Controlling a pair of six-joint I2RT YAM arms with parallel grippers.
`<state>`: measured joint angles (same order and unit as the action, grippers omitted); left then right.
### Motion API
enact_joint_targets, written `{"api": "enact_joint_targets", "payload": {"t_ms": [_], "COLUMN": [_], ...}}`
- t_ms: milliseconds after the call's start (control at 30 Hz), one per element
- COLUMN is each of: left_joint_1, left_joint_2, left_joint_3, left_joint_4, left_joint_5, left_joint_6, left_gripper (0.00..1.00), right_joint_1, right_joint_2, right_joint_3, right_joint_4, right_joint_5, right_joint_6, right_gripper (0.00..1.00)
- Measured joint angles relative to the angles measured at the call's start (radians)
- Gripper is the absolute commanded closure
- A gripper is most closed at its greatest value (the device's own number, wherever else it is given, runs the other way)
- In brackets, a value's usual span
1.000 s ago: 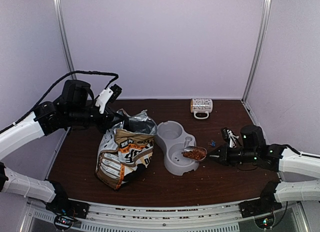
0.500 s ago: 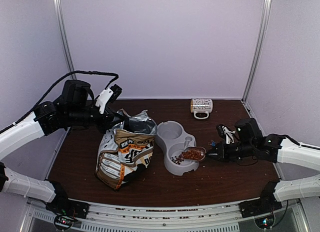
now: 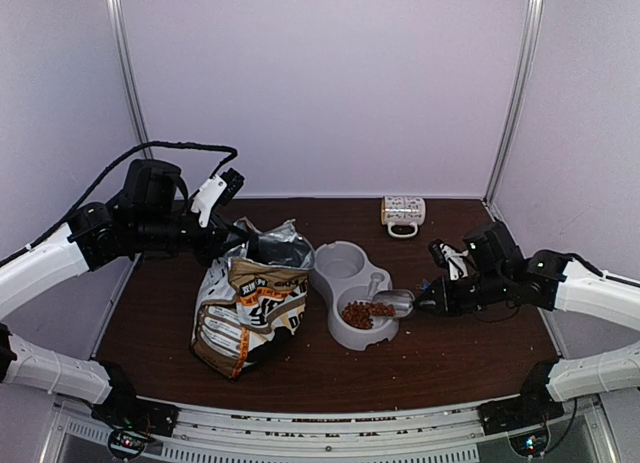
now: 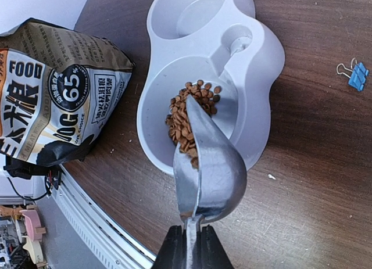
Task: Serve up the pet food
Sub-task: Place the pet food in the pet food bowl, then insert the spatula into the pet food bag.
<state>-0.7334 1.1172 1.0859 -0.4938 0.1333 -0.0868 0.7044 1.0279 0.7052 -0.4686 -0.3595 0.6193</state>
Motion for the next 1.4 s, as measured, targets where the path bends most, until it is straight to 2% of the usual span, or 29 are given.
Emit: {"api": "enact_joint_targets", "payload": {"t_ms": [633,967,1200,1400], "left_joint_1": [0.000,0.000,0.000,0.000], "left_joint_2": [0.000,-0.003,-0.007,-0.008], "left_joint_3": [0.000,-0.002,-0.006,-0.009], "left_joint_4": [0.000,0.000,0.003,0.008], "left_joint_5": [0.001,0.002,0.002,0.003], "left_joint_6": [0.004,0.005,0.008,0.008], "left_gripper": [1.00,1.00,1.00,1.00], "right_joint_1": [0.181,0.208,0.208,0.208], "right_joint_2": [0.145,0.125,-0.020,-0.074], "right_joint_3": [0.294,0.309,0.310,0.326], "right_joint_4": [-0.297,-0.341,-0.312,-0.254], "right_joint_5": [0.280,0.444,0.431,0.308], "right_joint_6": [-0.248,-0.267,-0.265,-0.238], "right_gripper": [1.00,1.00,1.00,1.00]}}
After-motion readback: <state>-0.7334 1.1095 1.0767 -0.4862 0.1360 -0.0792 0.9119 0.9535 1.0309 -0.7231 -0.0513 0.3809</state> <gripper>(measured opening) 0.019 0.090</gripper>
